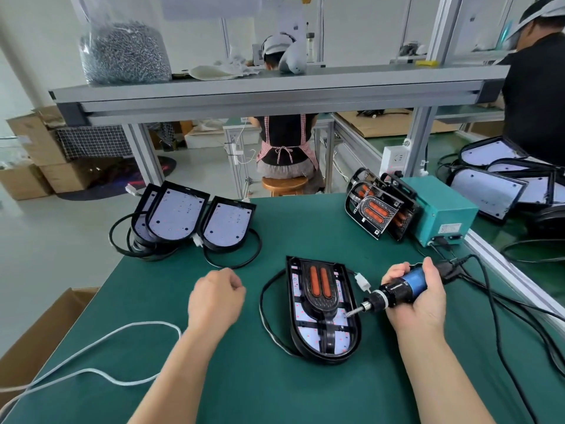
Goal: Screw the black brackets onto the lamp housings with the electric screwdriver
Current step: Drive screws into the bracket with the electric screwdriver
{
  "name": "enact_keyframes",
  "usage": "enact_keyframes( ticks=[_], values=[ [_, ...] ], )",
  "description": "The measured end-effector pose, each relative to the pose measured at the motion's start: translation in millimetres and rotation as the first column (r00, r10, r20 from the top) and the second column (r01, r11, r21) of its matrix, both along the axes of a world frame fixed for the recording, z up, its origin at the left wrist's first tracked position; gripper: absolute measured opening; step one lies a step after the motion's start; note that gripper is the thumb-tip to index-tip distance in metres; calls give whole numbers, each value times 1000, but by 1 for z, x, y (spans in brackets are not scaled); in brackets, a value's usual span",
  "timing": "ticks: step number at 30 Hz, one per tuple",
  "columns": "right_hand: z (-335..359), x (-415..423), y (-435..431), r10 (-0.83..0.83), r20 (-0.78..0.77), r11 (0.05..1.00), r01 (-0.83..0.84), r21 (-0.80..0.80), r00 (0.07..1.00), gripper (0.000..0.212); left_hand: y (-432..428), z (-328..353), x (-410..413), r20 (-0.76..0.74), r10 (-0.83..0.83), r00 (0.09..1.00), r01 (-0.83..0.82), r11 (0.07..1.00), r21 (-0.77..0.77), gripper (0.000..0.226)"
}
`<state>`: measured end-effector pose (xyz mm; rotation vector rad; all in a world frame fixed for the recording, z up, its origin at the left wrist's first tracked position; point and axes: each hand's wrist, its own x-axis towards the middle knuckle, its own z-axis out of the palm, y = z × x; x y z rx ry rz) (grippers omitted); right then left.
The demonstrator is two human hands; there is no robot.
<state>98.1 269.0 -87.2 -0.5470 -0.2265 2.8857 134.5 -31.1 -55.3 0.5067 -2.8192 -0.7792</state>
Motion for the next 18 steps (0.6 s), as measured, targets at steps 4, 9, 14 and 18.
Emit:
enact_keyframes(
  ticks=[4, 9, 14, 18],
  values=[
    [0, 1, -2, 12, -3, 1000, -12, 23, 1000, 28, -21, 1, -1, 182, -26, 983, 32, 999, -28, 6],
    [-2, 2, -1, 17, -14, 999, -16, 36, 1000, 28, -22, -2, 0, 255, -44, 966, 82, 987, -141, 12],
    [-3, 3, -1, 23, -23, 998, -22, 51, 999, 27, -26, -4, 1, 252, -49, 967, 87, 986, -142, 20],
    [-4, 2, -1, 29, -21, 998, -28, 60, 999, 28, -30, -3, 1, 229, -84, 970, 118, 983, -140, 21]
  ],
)
